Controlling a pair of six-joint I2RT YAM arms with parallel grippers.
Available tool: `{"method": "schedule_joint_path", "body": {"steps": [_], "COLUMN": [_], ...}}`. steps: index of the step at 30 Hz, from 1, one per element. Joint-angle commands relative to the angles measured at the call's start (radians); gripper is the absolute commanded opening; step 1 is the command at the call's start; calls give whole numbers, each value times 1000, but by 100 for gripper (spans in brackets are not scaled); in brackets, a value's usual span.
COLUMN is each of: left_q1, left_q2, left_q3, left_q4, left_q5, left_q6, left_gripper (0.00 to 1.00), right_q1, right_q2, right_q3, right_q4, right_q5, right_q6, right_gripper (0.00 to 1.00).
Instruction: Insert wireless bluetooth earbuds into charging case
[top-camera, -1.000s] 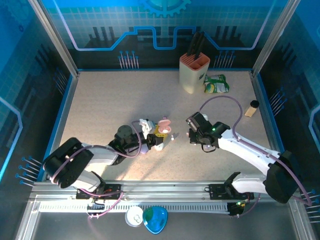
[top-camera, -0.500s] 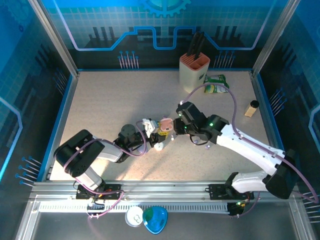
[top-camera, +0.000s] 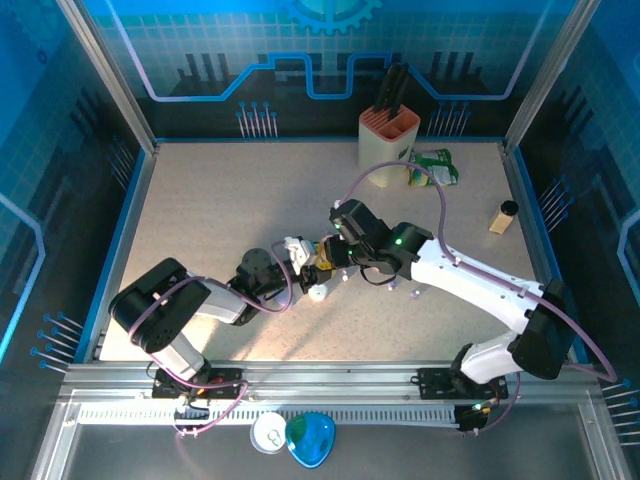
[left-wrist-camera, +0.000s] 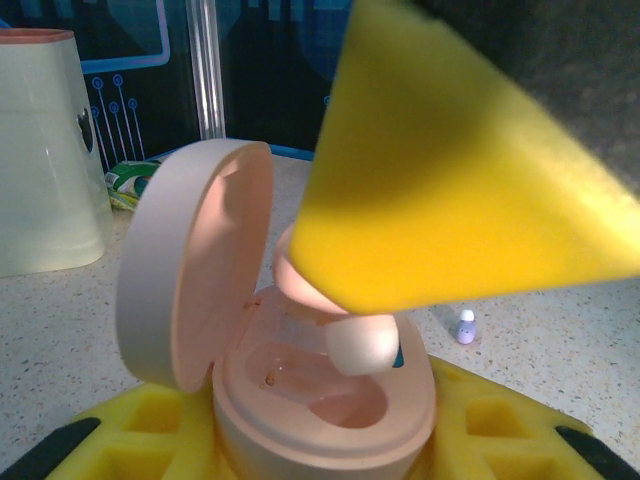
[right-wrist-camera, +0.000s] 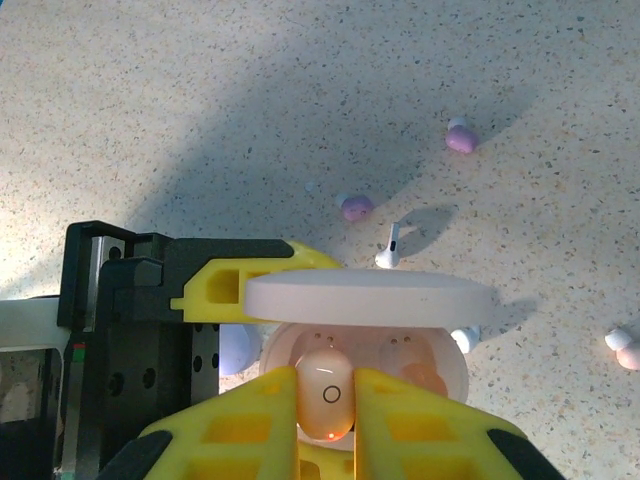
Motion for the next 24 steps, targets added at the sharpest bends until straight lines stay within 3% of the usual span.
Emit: {"method": "schedule_joint_path", "body": {"steps": [1, 12, 18, 24], "left_q1": [6, 7, 6, 7], "left_q2": [10, 11, 7, -5], "left_q3": [17, 9, 2, -3], "left_q4": [60, 72, 81, 72], "left_q5": [-1, 0, -6, -7], "left_q6": [7, -2, -7, -16], "left_gripper": [31, 31, 31, 31], "right_q1": [11, 11, 10, 0], "right_q2": [20, 32, -2, -124], "right_q3": [28, 22, 9, -64], "right_q4": [-3, 12, 13, 43], "right_q5": [-3, -45, -41, -35], "right_q6": [-12, 0, -5, -61], "right_gripper": [18, 19, 37, 49]}}
